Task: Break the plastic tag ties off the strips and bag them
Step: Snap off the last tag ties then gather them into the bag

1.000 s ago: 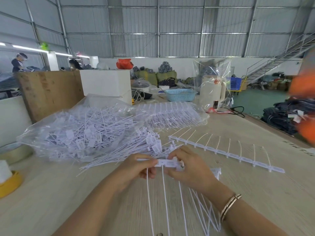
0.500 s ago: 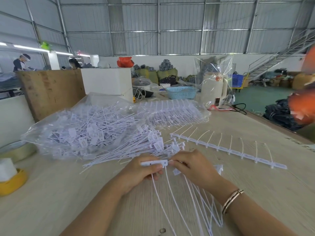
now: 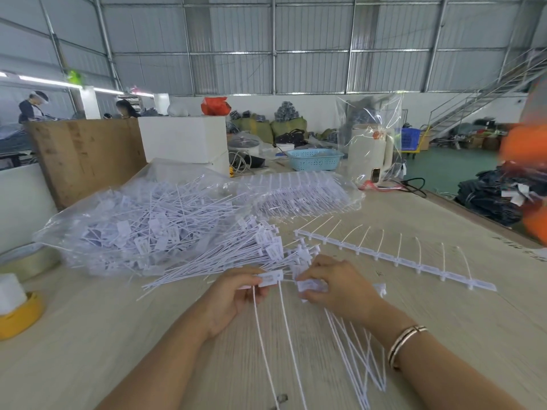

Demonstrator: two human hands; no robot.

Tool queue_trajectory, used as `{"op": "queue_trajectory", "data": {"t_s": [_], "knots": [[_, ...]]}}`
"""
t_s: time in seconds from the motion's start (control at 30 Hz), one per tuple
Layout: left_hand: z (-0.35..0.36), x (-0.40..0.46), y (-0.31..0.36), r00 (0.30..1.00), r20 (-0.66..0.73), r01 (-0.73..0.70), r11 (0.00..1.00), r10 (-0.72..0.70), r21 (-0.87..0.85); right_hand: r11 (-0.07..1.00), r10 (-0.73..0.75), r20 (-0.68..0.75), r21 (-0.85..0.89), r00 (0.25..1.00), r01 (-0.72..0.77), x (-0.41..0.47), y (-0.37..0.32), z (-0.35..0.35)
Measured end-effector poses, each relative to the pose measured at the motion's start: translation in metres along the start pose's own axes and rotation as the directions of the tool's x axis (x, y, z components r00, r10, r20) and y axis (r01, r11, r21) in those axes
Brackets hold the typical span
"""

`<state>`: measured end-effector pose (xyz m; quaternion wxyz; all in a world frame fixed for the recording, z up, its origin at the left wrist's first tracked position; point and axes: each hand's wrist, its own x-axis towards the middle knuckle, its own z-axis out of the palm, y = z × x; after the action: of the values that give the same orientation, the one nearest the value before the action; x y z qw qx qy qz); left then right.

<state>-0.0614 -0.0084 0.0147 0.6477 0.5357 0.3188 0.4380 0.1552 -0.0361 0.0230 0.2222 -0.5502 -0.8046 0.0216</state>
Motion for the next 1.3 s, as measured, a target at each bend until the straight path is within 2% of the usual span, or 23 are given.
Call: {"op": "queue_trajectory", "data": {"t_s": [0.07,0.17,0.27,0.33,0.37,0.43,0.5,0.57,0.67,0.77,1.03,1.2,1.3], "knots": [[0.001,0.000,-0.001,0.998,-0.061,0.022,0.999,-0.024,-0.025,0.998,-0.014,0.028,-0.061,1.000,0.015,0.001,-0.002,0.003],[0.003,-0.001,-0.001,0.998,-0.061,0.028,0.999,-0.026,0.022,0.991,-0.035,0.062,-0.127,0.997,0.043,0.000,0.000,0.006],[0.004,-0.001,0.000,1.000,-0.006,-0.001,0.993,0.002,0.117,0.999,-0.018,-0.077,-0.036,0.997,0.015,-0.002,-0.002,0.001],[0.004,0.000,-0.002,1.000,0.006,-0.003,0.983,0.002,0.183,0.996,-0.053,-0.215,0.057,0.975,0.067,-0.004,-0.004,-0.003],[0.004,0.000,-0.003,1.000,0.007,-0.004,0.978,0.003,0.210,0.989,-0.078,-0.224,0.108,0.971,0.105,-0.007,-0.008,-0.004],[0.004,-0.002,-0.003,1.000,0.021,-0.020,0.961,0.015,0.277,0.970,-0.169,-0.147,0.152,0.975,0.191,-0.010,-0.020,0.000],[0.005,-0.003,-0.003,0.998,0.050,-0.038,0.945,0.023,0.324,0.969,-0.212,-0.076,0.110,0.974,0.220,-0.009,-0.031,0.010],[0.005,-0.003,-0.005,0.998,0.059,-0.054,0.923,0.035,0.380,0.980,-0.191,-0.094,0.044,0.977,0.195,-0.004,-0.037,0.016],[0.004,-0.001,-0.008,0.997,0.023,-0.078,0.899,0.076,0.430,0.984,-0.131,-0.230,0.090,0.964,0.155,-0.001,-0.035,0.014],[0.006,0.000,-0.008,0.993,0.047,-0.116,0.875,0.106,0.470,0.989,-0.053,-0.327,0.114,0.944,0.095,-0.004,-0.031,0.011],[0.007,-0.001,-0.006,0.984,0.114,-0.178,0.823,0.138,0.539,0.995,-0.103,-0.253,-0.022,0.962,0.101,-0.002,-0.023,0.002],[0.008,-0.002,-0.005,0.983,0.121,-0.184,0.819,0.140,0.544,0.995,-0.091,-0.240,0.006,0.967,0.096,-0.002,-0.023,0.003],[0.007,-0.002,-0.006,0.981,0.126,-0.193,0.806,0.148,0.559,0.993,-0.056,-0.221,0.092,0.974,0.078,-0.001,-0.021,0.003]]}}
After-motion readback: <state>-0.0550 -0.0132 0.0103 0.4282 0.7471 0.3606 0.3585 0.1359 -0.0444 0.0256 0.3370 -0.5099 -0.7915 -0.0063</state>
